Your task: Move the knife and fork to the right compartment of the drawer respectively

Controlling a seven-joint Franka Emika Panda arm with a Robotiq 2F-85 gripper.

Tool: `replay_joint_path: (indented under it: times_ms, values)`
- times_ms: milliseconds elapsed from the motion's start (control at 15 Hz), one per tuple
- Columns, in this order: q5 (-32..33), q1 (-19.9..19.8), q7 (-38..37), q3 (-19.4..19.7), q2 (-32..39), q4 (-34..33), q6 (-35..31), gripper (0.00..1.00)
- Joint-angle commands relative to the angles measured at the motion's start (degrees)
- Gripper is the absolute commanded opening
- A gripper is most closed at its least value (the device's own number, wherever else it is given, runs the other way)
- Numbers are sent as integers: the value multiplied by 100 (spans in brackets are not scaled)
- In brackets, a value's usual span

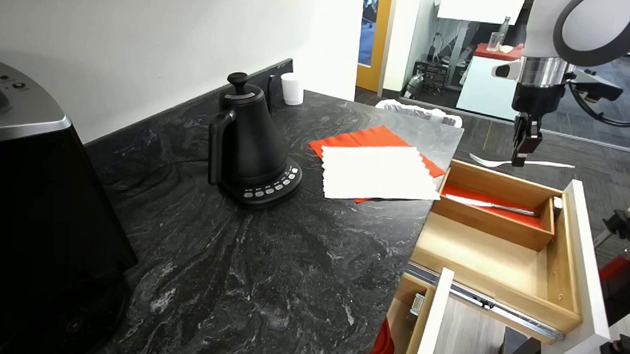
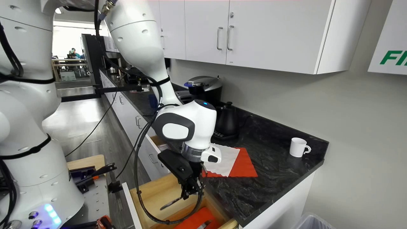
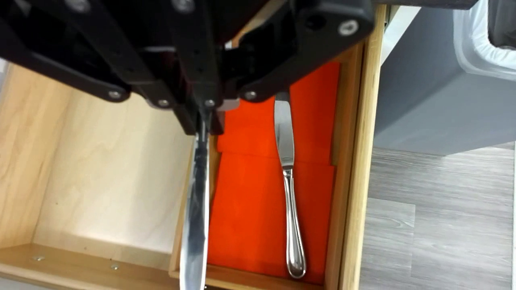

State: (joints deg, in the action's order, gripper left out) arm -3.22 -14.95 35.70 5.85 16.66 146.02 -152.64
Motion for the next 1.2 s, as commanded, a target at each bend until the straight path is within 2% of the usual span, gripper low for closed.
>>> replay_joint_path:
  times_ms: [0,533,600,667,800,1133]
  values:
    - [243,-147,176,-50,445,-303,-83,5]
    - [700,-169,59,-37,898,-688,-8,4]
    - [728,-150,-7,-16,910,-696,4,11]
    - [743,-166,14,-26,916,-693,-1,33]
    - [770,-154,-36,-15,918,-686,-2,37]
    - [732,-52,-445,49,927,-761,54,69]
